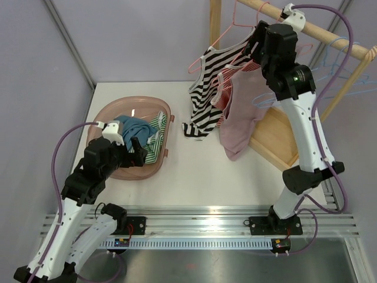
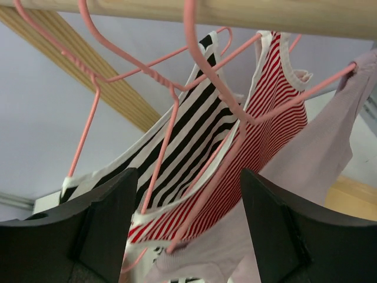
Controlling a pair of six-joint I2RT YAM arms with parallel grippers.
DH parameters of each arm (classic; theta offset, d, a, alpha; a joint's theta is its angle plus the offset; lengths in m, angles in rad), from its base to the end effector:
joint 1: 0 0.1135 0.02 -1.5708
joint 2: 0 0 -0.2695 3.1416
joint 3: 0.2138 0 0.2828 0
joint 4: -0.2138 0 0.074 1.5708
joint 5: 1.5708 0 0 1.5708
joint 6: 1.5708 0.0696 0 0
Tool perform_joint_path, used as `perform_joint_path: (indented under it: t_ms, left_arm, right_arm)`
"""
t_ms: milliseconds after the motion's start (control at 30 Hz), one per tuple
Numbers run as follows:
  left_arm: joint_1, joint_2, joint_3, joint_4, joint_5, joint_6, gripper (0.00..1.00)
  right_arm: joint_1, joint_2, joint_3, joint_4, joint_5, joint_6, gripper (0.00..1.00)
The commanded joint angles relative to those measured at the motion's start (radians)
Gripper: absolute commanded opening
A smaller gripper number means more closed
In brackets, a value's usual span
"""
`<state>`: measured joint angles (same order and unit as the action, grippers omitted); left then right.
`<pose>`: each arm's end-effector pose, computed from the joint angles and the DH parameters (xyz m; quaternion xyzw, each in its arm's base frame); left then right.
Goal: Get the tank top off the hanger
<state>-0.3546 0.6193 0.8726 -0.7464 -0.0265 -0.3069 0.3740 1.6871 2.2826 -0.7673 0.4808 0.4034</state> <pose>0.1690 -0.0606 0.3293 0.0137 0.8581 -0.1559 0.4890 0.3656 0.1089 0.5627 0.1642 0.7408 0.0684 0.6477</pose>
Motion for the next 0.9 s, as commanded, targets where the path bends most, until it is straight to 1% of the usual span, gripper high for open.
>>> perform_joint_path:
  t_ms: [0, 33, 100, 133, 200, 233, 267, 367, 400, 500, 567, 600, 667, 867]
  left_arm:
    - [-0.023, 0.008, -0.012, 0.047, -0.01, 0.0, 0.99]
    - [-0.024, 0.008, -0.012, 0.045, -0.01, 0.0, 0.99]
    - [-0.03, 0.01, -0.012, 0.045, -0.01, -0.001, 0.99]
    - [-0.033, 0.01, -0.012, 0.047, -0.009, 0.0, 0.99]
    - [-0.038, 0.01, -0.012, 0.047, -0.004, 0.0, 0.99]
    - [-0.04, 0.011, -0.012, 0.047, -0.003, 0.0, 0.99]
    - [-0.041, 0.013, -0.012, 0.047, 0.0, 0.002, 0.99]
    - [-0.044, 0.008, -0.012, 0.048, 0.0, 0.002, 0.99]
    - [-0.046, 0.005, -0.014, 0.048, 0.0, 0.002, 0.99]
    - [-0.052, 0.002, -0.015, 0.05, 0.002, 0.002, 0.99]
    - [-0.053, 0.005, -0.015, 0.048, 0.003, 0.002, 0.99]
    - [-0.053, 0.007, -0.015, 0.048, 0.004, 0.003, 0.99]
    - [-0.055, 0.007, -0.015, 0.048, 0.007, 0.002, 0.99]
    - [-0.06, 0.008, -0.017, 0.048, 0.007, 0.002, 0.99]
  right_arm:
    - [0.025, 0.084, 0.132, -0.053, 0.174, -0.084, 0.77]
    - [0.029, 0.109, 0.156, -0.061, 0.197, -0.089, 0.77]
    - [0.034, 0.115, 0.149, -0.063, 0.261, -0.112, 0.77]
    - [0.036, 0.103, 0.111, -0.05, 0.286, -0.12, 0.77]
    - [0.039, 0.08, 0.057, 0.002, 0.32, -0.13, 0.74]
    - [0.039, 0.054, -0.007, 0.029, 0.324, -0.135, 0.71]
    - [0.039, 0.043, -0.037, 0.083, 0.329, -0.147, 0.6]
    - [0.039, 0.033, -0.087, 0.114, 0.332, -0.166, 0.29]
    - [0.039, 0.033, -0.09, 0.112, 0.328, -0.163, 0.17]
    - [0.04, 0.022, -0.112, 0.106, 0.32, -0.144, 0.16]
    - [0.04, 0.003, -0.124, 0.115, 0.321, -0.135, 0.1]
    - [0.039, -0.013, -0.138, 0.118, 0.321, -0.129, 0.04]
    - [0.04, -0.033, -0.152, 0.138, 0.317, -0.118, 0.0]
    - [0.04, -0.104, -0.169, 0.177, 0.306, -0.091, 0.0]
